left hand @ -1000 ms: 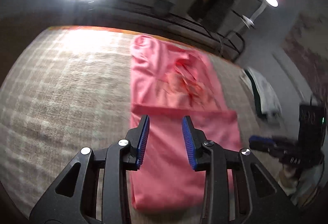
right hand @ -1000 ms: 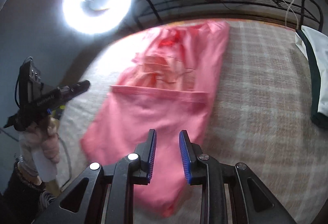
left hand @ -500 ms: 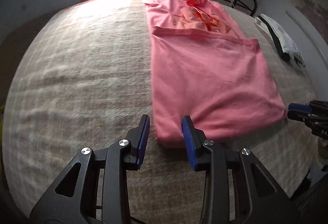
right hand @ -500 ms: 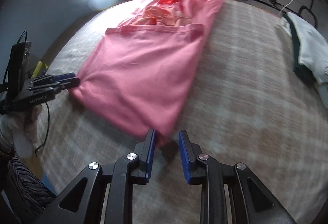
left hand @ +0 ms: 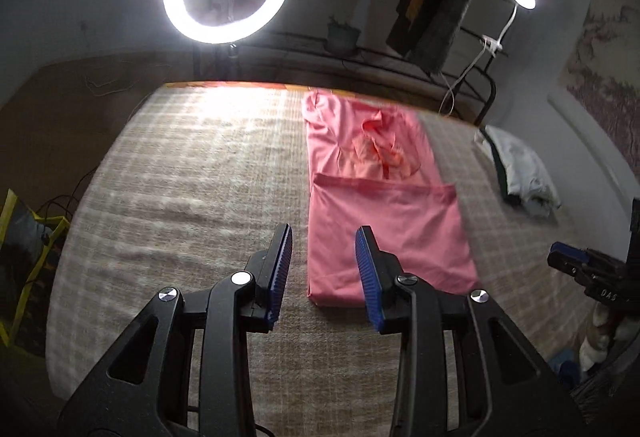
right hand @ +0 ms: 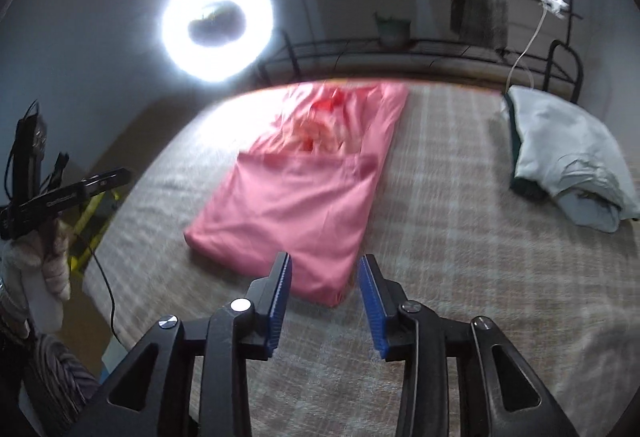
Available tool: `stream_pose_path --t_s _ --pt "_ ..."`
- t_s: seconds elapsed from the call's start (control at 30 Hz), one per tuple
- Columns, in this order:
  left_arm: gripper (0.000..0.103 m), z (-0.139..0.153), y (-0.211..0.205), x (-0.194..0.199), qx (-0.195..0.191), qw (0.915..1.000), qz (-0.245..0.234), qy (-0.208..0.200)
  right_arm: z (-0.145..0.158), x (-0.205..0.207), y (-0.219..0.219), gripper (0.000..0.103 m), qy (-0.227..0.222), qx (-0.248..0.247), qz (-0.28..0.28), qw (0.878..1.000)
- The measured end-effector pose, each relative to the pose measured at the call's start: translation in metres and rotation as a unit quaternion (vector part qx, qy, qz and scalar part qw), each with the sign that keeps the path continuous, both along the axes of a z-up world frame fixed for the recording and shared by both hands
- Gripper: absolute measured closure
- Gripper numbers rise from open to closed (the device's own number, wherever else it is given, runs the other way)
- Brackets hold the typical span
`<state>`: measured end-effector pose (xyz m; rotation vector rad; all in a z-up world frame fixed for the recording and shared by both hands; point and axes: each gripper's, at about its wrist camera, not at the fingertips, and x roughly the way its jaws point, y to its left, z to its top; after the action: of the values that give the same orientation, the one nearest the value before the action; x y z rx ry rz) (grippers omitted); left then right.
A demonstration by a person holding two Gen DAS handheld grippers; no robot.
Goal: Fold small clothes
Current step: 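Withdraw both grippers from the folded pink shirt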
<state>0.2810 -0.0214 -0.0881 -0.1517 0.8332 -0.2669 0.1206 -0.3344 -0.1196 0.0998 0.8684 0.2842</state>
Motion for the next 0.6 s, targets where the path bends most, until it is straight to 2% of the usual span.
stream_pose_path --t_s 0.07,0.3,0.4,0.6 --pt "0.069 0.013 0.008 -0.006 -0.016 0.9998 0.007 -0.002 0.011 -0.005 -0.001 0.057 -0.012 -0.002 -0.007 1.0" --pt "0.069 0.042 0.003 -0.011 -0.041 0.9988 -0.009 -0.025 0.056 -0.025 -0.002 0.048 -0.052 0.004 -0.012 0.999" --pt "0.069 0.045 0.001 0.0 -0.051 0.9983 -0.018 -0.022 0.071 -0.029 -0.003 0.046 -0.063 0.006 -0.016 0.998" --pt "0.069 0.042 -0.005 0.042 -0.038 0.9983 -0.04 -0.015 0.08 -0.01 -0.012 0.045 -0.059 0.019 -0.025 0.998"
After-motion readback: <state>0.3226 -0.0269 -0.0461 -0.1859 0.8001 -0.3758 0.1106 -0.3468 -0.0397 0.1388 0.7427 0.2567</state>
